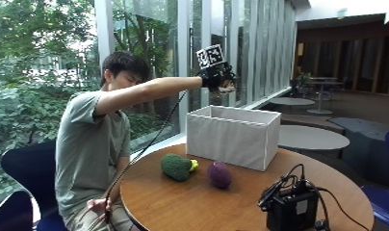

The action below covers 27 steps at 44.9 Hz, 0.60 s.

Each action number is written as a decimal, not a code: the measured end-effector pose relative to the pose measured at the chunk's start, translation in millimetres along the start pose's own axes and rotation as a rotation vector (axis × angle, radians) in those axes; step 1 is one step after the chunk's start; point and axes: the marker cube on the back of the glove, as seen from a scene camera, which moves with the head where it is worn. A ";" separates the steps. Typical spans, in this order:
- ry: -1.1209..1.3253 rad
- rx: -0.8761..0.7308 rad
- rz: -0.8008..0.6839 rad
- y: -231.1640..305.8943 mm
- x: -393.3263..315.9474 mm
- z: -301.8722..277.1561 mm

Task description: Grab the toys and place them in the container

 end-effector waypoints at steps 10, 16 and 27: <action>0.123 -0.264 -0.066 1.3 1.6 27.9; 0.155 -0.264 0.042 14.3 40.4 24.7; 0.122 -0.186 0.154 55.4 117.7 1.7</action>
